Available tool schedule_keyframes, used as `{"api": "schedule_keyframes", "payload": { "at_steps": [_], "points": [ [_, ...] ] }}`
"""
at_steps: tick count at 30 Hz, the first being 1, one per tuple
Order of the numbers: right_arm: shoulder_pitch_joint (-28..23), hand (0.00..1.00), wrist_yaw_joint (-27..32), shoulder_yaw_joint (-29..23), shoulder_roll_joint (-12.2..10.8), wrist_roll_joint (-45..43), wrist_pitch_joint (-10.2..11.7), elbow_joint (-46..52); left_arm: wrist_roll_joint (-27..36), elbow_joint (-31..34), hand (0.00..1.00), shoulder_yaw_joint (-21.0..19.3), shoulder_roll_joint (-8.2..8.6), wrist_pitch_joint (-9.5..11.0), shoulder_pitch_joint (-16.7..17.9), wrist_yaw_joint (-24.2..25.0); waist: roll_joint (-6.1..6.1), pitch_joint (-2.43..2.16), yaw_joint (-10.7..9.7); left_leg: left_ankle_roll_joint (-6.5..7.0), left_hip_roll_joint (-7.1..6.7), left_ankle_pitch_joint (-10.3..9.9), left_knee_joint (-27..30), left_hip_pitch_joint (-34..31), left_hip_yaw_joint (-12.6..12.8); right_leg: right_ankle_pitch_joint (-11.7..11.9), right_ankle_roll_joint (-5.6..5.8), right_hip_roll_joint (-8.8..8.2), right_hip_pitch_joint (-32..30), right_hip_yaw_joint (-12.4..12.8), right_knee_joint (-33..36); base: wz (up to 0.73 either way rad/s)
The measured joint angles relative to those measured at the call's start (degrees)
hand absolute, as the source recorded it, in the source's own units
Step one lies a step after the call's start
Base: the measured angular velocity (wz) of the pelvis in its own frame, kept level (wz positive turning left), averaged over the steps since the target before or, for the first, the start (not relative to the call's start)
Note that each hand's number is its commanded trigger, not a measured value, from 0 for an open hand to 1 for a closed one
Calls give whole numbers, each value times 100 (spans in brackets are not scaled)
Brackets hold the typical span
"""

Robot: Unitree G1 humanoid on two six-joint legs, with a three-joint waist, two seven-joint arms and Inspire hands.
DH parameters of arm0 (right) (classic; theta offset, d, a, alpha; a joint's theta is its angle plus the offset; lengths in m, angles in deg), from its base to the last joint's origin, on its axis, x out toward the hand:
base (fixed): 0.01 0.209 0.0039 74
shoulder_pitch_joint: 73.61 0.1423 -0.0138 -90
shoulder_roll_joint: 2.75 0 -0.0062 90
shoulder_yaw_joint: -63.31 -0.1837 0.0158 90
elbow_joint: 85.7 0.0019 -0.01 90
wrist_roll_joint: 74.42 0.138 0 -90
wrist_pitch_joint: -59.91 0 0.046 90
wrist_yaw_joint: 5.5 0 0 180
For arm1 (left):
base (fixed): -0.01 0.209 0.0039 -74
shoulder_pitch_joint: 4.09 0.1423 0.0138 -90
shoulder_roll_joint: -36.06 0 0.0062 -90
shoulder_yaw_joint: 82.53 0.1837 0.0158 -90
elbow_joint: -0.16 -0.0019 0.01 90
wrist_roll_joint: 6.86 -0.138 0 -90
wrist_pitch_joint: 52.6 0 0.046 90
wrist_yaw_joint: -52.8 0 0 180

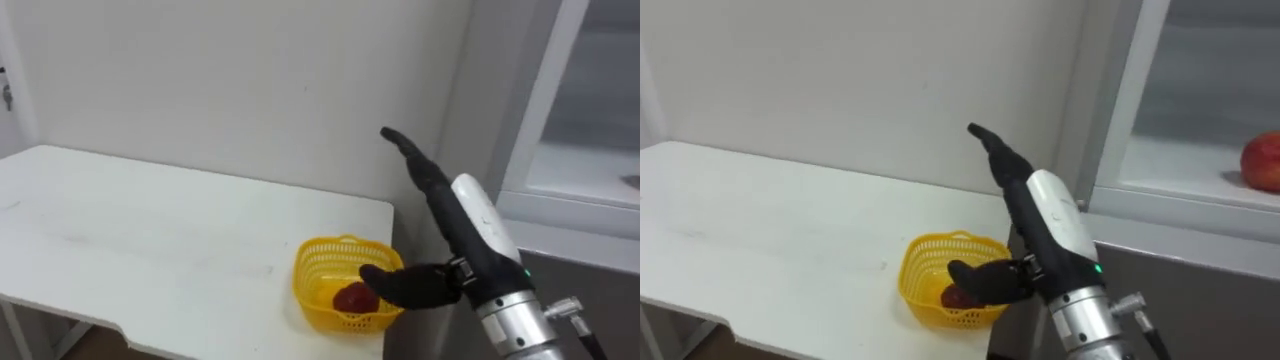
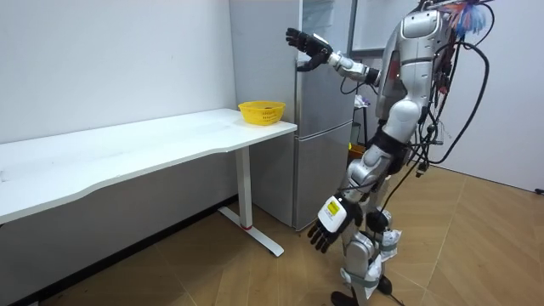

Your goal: Retrieve from the upper fridge

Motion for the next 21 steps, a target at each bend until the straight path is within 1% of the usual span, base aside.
{"api": "schedule_keyframes", "payload": {
  "at_steps": [1, 3, 4, 5, 6, 8, 10, 11, 12, 13, 14, 15, 18, 19, 21],
  "points": [
    [-21, 0, 16, -25, -6, 56, 4, 28, 4, -1, 0, 5, 0, 0, 0, -23, -3, 0, -40, 0, 4, 0, -7, 9, 27, 2, 0, 4, -4, 27, 0, -20],
    [-297, 0, 80, -216, -64, 117, 7, 333, 2, 0, 0, 4, 2, 17, -50, -71, -4, 0, -191, 2, 10, -2, -16, 9, 62, 10, 1, 9, -11, 46, -16, -8],
    [-386, 0, 88, -261, -93, 125, 14, 429, 2, 0, 0, 4, 2, 24, -58, -92, 0, 1, -224, 2, 10, -3, -16, 7, 62, 10, 1, 10, -11, 44, -17, 0],
    [-570, 0, 141, -329, -170, 173, 46, 597, 3, 0, 0, 4, 2, 57, -69, -149, 11, 0, -274, 3, 13, -3, -25, 9, 76, 10, 1, 16, -16, 52, -15, -5],
    [-715, 0, 203, -343, -198, 234, 64, 747, 7, -1, 0, 8, 4, 98, -73, -182, 26, -4, -351, 2, 16, -3, -41, 4, 91, 10, 1, 16, -38, 70, -14, -9],
    [-980, 0, 257, -377, -215, 207, 102, 973, 5, 5, 0, 10, 30, 136, -83, -214, 68, -4, -399, 2, 24, -4, -65, 9, 140, 11, 0, 28, -73, 139, -12, -16],
    [-1243, 0, 255, -416, -219, 224, 183, 1112, 6, 4, 0, 9, 80, 155, -63, -290, 123, -17, -474, 2, 33, -4, -117, 45, 220, 11, 0, 42, -89, 215, -9, -18],
    [-1359, 0, 254, -434, -235, 265, 199, 1155, 7, 4, 0, 12, 111, 176, -24, -306, 168, -47, -501, 2, 32, -3, -142, 54, 240, 11, 0, 72, -94, 242, -7, -20],
    [-1443, 0, 254, -483, -251, 326, 202, 1194, 11, 4, 0, 18, 138, 203, -11, -332, 189, -49, -533, 3, 37, -3, -175, 112, 296, 12, 2, 81, -95, 316, -2, -21],
    [-1486, 0, 254, -526, -265, 353, 202, 1217, 28, 5, 0, 21, 155, 207, -11, -360, 208, -41, -539, 3, 43, -3, -183, 136, 326, 13, 2, 88, -90, 347, 0, -19],
    [-1565, 0, 263, -621, -327, 371, 202, 1270, 62, 4, 0, 28, 164, 218, -8, -392, 236, -42, -590, 3, 45, -4, -182, 139, 342, 13, 2, 88, -84, 350, 2, -10],
    [-1584, 0, 299, -691, -411, 417, 206, 1319, 110, 4, 0, 41, 165, 221, -9, -401, 264, -32, -657, 3, 51, -4, -182, 146, 356, 13, 2, 94, -85, 365, 3, -6],
    [-1590, 0, 478, -805, -427, 563, 252, 1401, 138, 3, 0, 102, 182, 258, -20, -401, 307, -25, -687, 1, 73, -4, -183, 149, 459, 19, -7, 105, -148, 488, 17, -18],
    [-1592, 0, 514, -816, -427, 572, 253, 1423, 149, 4, 0, 122, 182, 262, -20, -401, 310, -23, -692, 1, 79, -4, -183, 148, 478, 22, -12, 106, -150, 511, 17, -17],
    [-1616, 0, 656, -835, -430, 582, 321, 1462, 254, 3, 0, 177, 189, 318, -15, -401, 307, -17, -748, -3, 96, -6, -183, 152, 523, 34, -22, 121, -152, 538, 16, -9]
  ]
}}
